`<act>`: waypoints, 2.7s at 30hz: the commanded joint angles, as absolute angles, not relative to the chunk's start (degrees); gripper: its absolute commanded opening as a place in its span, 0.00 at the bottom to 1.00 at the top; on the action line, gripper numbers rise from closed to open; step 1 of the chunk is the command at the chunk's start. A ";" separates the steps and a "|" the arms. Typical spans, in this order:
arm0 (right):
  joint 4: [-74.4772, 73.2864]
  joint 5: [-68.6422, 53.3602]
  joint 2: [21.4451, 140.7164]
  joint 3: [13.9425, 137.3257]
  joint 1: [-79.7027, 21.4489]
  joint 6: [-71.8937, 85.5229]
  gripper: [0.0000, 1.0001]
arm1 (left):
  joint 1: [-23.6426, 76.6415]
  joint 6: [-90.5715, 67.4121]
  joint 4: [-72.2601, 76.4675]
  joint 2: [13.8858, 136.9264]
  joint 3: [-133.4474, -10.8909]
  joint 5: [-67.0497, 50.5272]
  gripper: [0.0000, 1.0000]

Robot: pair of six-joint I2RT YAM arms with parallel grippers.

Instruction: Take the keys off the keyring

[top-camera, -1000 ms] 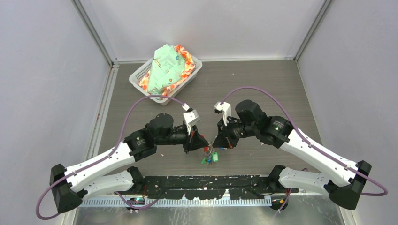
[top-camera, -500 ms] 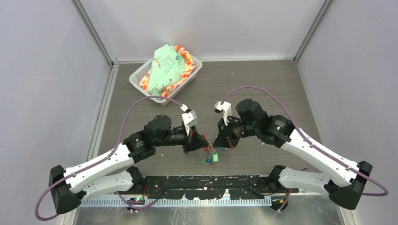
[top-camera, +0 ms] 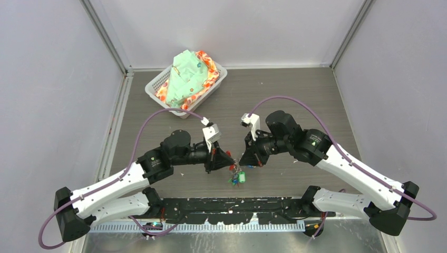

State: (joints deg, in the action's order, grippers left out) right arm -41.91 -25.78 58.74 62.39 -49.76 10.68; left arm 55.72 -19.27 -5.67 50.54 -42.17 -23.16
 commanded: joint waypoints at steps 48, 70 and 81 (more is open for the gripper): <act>-34.63 -26.31 51.30 62.35 -49.37 5.12 0.01 | 53.70 -16.14 10.80 46.17 -35.44 -30.05 0.20; -32.61 -28.66 50.44 62.17 -49.75 5.02 0.01 | 53.70 -12.12 14.55 42.98 -34.39 -29.52 0.27; -34.16 -29.55 51.82 63.72 -49.88 5.81 0.01 | 53.70 -12.58 21.71 46.79 -33.89 -31.49 0.24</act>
